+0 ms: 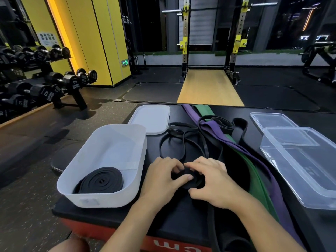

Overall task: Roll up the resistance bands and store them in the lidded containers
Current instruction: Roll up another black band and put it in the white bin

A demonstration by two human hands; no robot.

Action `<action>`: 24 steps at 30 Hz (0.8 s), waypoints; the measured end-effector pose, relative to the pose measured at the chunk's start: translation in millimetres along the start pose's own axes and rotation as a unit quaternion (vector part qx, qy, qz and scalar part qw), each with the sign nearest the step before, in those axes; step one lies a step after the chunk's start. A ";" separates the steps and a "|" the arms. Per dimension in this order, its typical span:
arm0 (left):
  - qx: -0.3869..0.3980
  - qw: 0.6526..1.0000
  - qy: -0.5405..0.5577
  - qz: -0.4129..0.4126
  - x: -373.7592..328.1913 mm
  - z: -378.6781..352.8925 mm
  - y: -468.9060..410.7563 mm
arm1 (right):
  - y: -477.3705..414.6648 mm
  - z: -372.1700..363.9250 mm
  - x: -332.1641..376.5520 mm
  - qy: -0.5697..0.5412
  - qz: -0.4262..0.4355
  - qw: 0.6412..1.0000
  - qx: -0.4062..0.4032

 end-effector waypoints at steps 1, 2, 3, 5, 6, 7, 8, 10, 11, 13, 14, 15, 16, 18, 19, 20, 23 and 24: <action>0.005 1.000 0.012 0.006 0.8 -1.2 0.3 | -0.8 -0.3 -0.8 0.002 -0.002 1.000 -0.002; 0.011 1.000 0.020 0.012 0.7 -2.1 0.8 | -1.3 0.2 -2.1 0.005 -0.006 1.000 -0.005; 0.016 1.000 0.022 0.015 1.0 -2.8 1.1 | -1.8 1.1 -3.7 0.007 -0.012 1.000 -0.010; 0.024 0.999 0.018 0.014 1.5 -3.9 0.1 | -2.7 3.3 -6.6 0.011 -0.019 1.000 -0.017; 0.027 0.999 0.017 0.012 1.8 -4.3 -0.5 | -2.9 3.8 -7.4 0.014 -0.019 1.000 -0.018; 0.029 0.999 0.018 0.011 2.1 -4.7 -1.0 | -3.1 3.9 -7.8 0.017 -0.017 1.000 -0.017; 0.032 0.999 0.020 0.011 2.4 -5.2 -1.4 | -2.9 3.7 -9.3 0.018 -0.014 1.000 -0.013; 0.035 0.999 0.024 0.013 3.0 -6.0 -2.0 | -1.9 2.1 -13.0 -0.002 -0.006 1.000 0.009; 0.037 0.999 0.029 0.015 3.2 -6.1 -2.2 | -1.0 1.5 -14.1 -0.021 -0.002 0.999 0.025; 0.038 0.998 0.043 0.019 3.2 -5.6 -2.0 | 0.5 2.0 -14.5 -0.045 0.011 0.998 0.051; 0.039 0.998 0.050 0.021 3.4 -5.2 -1.7 | 0.9 2.2 -14.3 -0.052 0.014 0.997 0.062; 0.040 0.997 0.055 0.023 3.6 -5.1 -1.5 | 1.0 2.2 -16.0 -0.066 0.010 0.995 0.071; 0.042 0.997 0.058 0.025 4.0 -5.4 -1.1 | 1.2 2.2 -18.7 -0.084 0.002 0.994 0.075; 0.046 0.997 0.060 0.030 4.1 -5.3 -0.2 | 0.9 1.2 -24.2 -0.112 -0.007 0.991 0.073; 0.049 0.996 0.060 0.032 4.1 -5.3 -0.1 | 0.6 -0.2 -26.4 -0.117 -0.010 0.990 0.073; 0.050 0.996 0.063 0.033 3.9 -5.0 -0.1 | 0.5 -1.2 -28.0 -0.114 -0.013 0.991 0.069; 0.049 0.995 0.078 0.032 3.7 -5.1 0.1 | 0.9 -0.4 -28.5 -0.097 -0.014 0.994 0.043; 0.049 0.996 0.074 0.029 2.9 -5.4 0.6 | 1.0 0.3 -26.6 -0.091 -0.011 0.995 0.032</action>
Point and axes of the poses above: each hand's wrist, its own y-axis away from the middle knuckle, its own z-axis out of the back of the hand, x = y × z, the point moved 7 cm from there along -y, towards the middle knuckle, and after that the axes turned 4 degrees about -y, right-handed, at the moved point
